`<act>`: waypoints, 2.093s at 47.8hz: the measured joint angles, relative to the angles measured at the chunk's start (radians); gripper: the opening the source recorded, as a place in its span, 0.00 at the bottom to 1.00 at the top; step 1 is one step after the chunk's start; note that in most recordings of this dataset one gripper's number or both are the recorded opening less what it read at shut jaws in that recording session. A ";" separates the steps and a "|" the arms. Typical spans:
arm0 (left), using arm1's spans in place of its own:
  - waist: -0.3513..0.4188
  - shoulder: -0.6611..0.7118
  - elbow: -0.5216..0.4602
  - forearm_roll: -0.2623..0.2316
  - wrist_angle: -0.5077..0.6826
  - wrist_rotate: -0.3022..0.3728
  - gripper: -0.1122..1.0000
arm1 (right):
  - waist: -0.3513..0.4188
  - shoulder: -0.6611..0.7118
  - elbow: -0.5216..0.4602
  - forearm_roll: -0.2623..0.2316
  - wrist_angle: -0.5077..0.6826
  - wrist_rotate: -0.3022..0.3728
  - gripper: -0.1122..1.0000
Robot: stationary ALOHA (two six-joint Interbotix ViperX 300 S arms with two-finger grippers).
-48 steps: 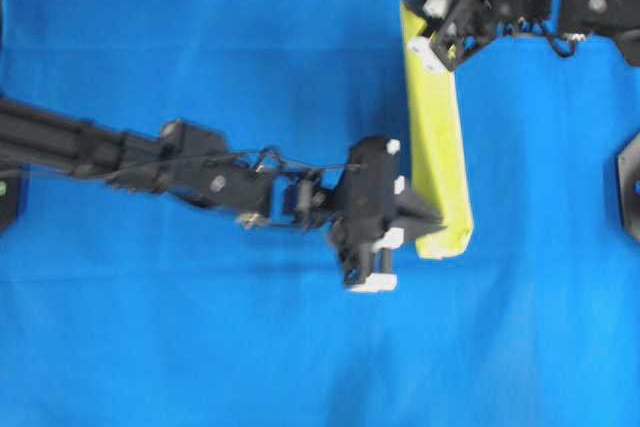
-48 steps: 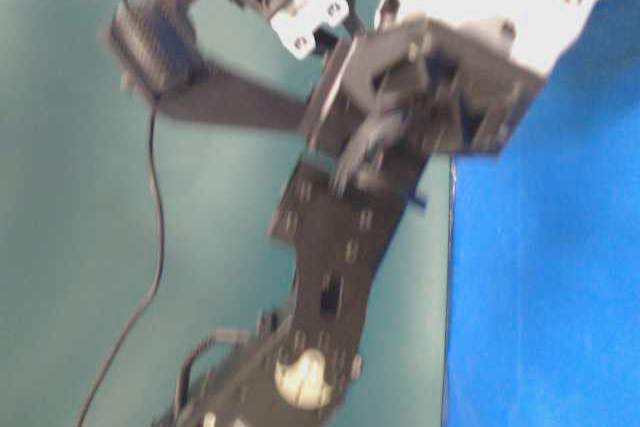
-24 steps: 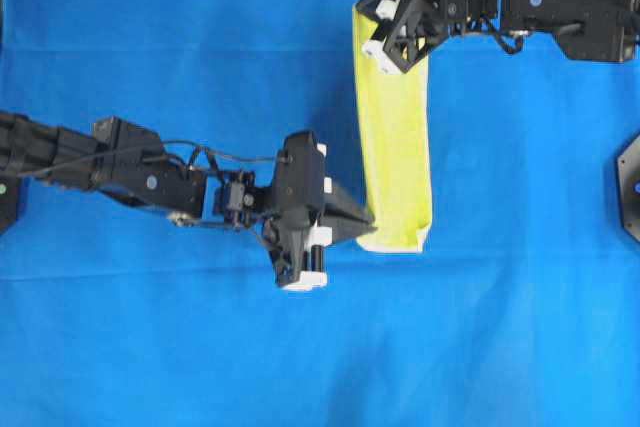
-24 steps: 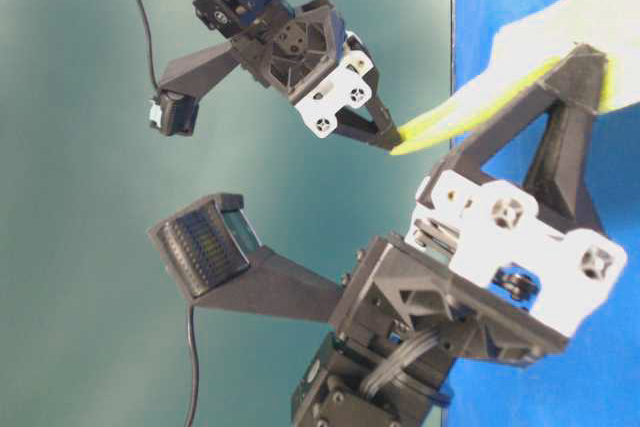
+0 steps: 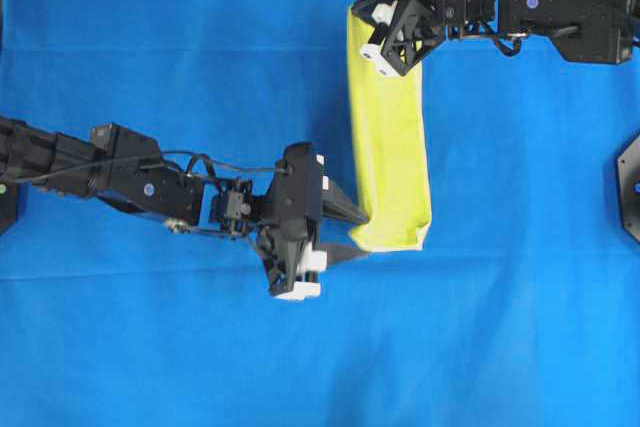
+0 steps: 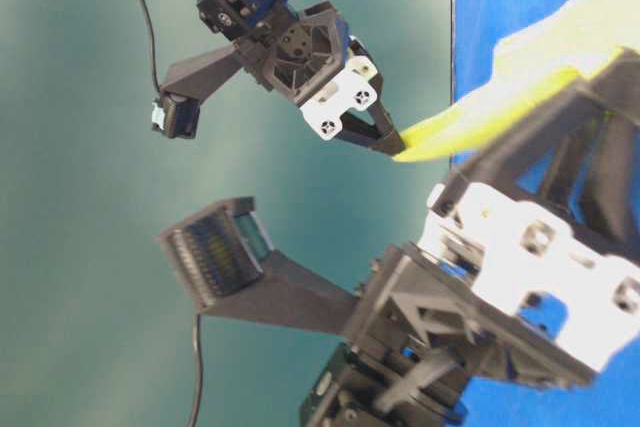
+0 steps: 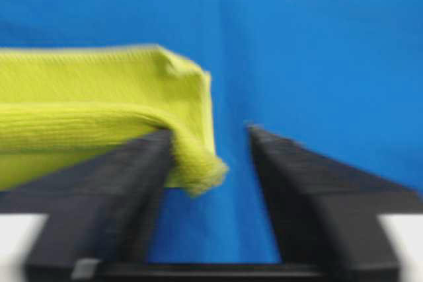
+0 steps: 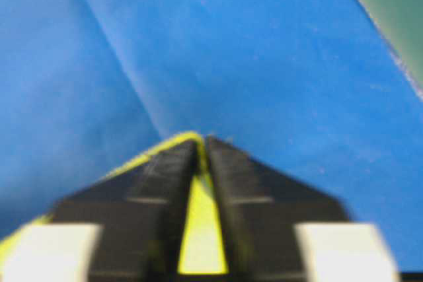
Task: Fold the yellow towel.
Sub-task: 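Lay the strip vertically on the table with both grippers, then open both grippers and pull them back to the sides, then move both grippers to the strip's top corners and pinch them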
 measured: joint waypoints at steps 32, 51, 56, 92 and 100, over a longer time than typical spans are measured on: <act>0.000 -0.275 0.095 0.000 0.334 0.006 0.82 | 0.034 -0.135 0.086 -0.002 0.052 0.012 0.66; 0.118 -0.606 0.380 0.003 0.107 0.032 0.82 | 0.103 -0.471 0.296 0.003 -0.049 0.021 0.66; 0.143 -0.683 0.454 0.003 0.009 0.051 0.82 | 0.106 -0.552 0.360 0.005 -0.120 0.021 0.66; 0.262 -0.664 0.505 0.005 -0.117 0.063 0.82 | 0.043 -0.612 0.471 0.017 -0.178 0.021 0.66; 0.357 -0.543 0.408 0.005 -0.061 0.067 0.82 | -0.014 -0.492 0.419 0.017 -0.091 0.018 0.66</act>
